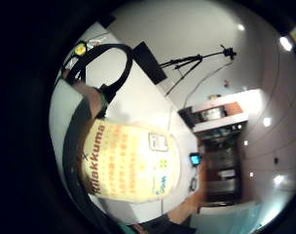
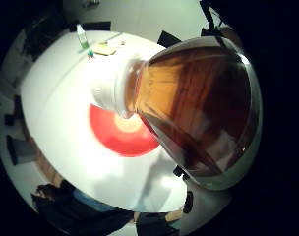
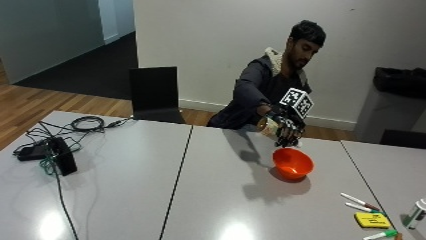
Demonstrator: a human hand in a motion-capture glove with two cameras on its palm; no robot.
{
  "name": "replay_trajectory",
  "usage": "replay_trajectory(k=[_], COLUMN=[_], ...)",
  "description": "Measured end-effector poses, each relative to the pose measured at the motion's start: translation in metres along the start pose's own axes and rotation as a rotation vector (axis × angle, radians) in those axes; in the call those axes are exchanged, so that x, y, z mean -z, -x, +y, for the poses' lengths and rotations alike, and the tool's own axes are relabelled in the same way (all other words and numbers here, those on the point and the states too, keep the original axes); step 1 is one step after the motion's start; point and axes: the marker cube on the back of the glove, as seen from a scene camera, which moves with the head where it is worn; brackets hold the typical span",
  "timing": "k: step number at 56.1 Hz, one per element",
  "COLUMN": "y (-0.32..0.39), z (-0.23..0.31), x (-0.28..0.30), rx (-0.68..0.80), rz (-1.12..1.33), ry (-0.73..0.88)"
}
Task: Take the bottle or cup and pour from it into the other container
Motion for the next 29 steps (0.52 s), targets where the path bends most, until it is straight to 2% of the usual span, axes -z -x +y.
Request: replay_trajectory(k=[3, 13, 29], y=[0.002, 0.032, 0.044], z=[-0.007, -0.004, -0.012], x=[-0.005, -0.013, -0.021], rx=[0.072, 0.165, 0.185], rz=[0.093, 0.255, 0.237], ry=[-0.004, 0.038, 0.030])
